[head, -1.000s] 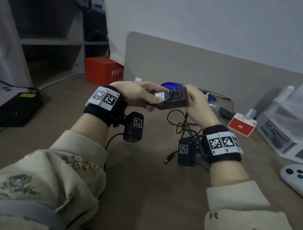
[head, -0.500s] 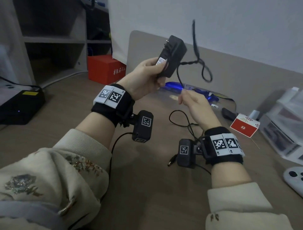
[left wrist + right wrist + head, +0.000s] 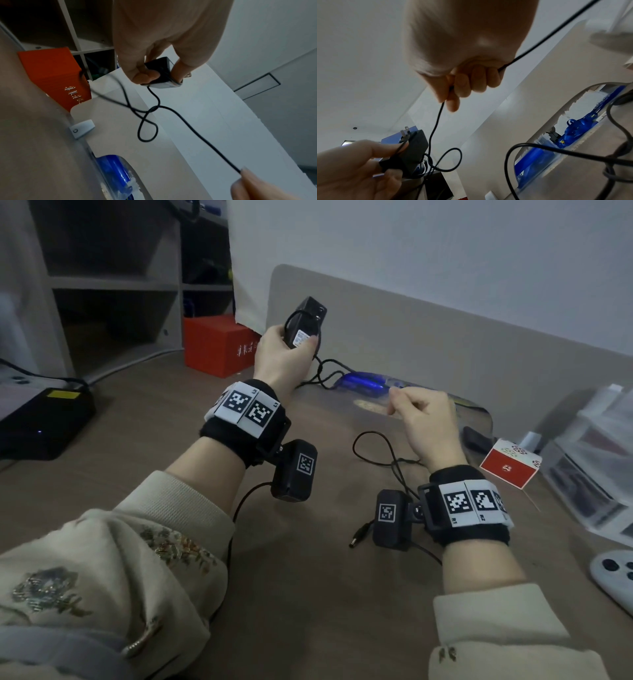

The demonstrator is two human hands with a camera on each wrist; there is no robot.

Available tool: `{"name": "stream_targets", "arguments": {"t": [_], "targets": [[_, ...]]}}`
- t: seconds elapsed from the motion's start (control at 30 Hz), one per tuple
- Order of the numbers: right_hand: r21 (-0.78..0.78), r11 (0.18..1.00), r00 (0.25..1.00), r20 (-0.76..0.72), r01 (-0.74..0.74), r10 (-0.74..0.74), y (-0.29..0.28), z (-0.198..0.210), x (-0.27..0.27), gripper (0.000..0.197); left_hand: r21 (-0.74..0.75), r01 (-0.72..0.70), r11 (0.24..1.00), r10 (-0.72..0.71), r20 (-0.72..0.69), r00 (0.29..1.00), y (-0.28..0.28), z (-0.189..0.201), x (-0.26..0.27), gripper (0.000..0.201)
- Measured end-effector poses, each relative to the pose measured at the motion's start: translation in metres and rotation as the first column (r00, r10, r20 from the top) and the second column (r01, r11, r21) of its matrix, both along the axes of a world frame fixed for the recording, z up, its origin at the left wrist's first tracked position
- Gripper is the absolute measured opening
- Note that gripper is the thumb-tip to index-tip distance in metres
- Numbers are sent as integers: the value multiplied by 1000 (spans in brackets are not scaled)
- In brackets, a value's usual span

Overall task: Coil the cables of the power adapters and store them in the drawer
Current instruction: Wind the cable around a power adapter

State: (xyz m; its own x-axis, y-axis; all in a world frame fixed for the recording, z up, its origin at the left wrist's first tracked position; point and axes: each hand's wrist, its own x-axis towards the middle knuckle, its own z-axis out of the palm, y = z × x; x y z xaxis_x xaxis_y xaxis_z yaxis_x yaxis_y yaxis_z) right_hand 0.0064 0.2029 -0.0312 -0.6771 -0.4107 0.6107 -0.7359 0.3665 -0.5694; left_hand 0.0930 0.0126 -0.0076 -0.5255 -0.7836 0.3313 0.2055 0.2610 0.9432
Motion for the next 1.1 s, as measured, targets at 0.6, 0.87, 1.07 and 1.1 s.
{"name": "stream_targets", "arguments": {"t": [0.6, 0.87, 1.07, 1.1], "targets": [[62, 904, 903, 58, 423, -427, 16, 1, -16, 31, -87, 222, 971, -206, 162, 965, 14, 7, 3, 14], [-106, 924, 882, 277, -366, 381, -9, -1, 9, 48, 31, 527, 849, -527, 105, 843, 46, 17, 11, 19], [-61, 923, 885, 265, -380, 382, -10, -1, 15, 26, 15, 510, 860, -510, 56, 858, 52, 22, 13, 19], [-45, 932, 899, 251, -360, 359, -8, 0, 14, 23, 15, 475, 880, -475, 58, 878, 49, 21, 11, 20]]}}
